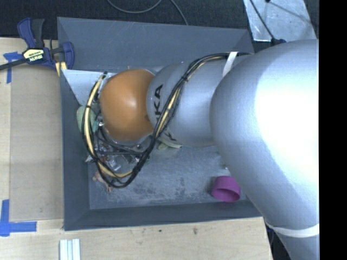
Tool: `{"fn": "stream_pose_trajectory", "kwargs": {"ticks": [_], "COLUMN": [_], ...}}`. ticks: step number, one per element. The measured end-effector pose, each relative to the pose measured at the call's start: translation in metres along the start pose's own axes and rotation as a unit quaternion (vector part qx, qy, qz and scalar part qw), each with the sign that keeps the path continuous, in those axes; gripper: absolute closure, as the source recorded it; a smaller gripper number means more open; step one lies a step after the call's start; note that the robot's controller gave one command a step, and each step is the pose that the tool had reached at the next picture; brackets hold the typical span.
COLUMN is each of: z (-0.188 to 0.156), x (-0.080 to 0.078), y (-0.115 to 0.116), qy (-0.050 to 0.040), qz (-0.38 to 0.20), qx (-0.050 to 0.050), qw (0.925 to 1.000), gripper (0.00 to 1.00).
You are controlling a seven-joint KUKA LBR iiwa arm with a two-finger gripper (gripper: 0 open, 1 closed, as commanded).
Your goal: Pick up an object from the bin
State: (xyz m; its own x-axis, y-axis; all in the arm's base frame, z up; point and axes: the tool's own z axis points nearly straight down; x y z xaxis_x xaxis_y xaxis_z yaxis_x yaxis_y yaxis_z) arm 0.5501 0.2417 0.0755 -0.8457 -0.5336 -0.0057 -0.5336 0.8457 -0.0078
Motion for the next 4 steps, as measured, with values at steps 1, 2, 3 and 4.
{"fn": "stream_pose_trajectory", "kwargs": {"ticks": [1,2,3,4], "z": [0.0,-0.004,-0.023,-0.038], "x": [0.0,0.001,0.002,0.001], "y": [0.0,0.0,0.001,0.001], "qy": [0.0007,0.0011,0.0034,0.0016], "qz": [0.0,0.001,0.001,0.001], "qx": [0.0,-0.001,-0.003,-0.004], "qw": [1.0,1.0,1.0,1.0], "gripper": [1.0,1.0,1.0,1.0]}}
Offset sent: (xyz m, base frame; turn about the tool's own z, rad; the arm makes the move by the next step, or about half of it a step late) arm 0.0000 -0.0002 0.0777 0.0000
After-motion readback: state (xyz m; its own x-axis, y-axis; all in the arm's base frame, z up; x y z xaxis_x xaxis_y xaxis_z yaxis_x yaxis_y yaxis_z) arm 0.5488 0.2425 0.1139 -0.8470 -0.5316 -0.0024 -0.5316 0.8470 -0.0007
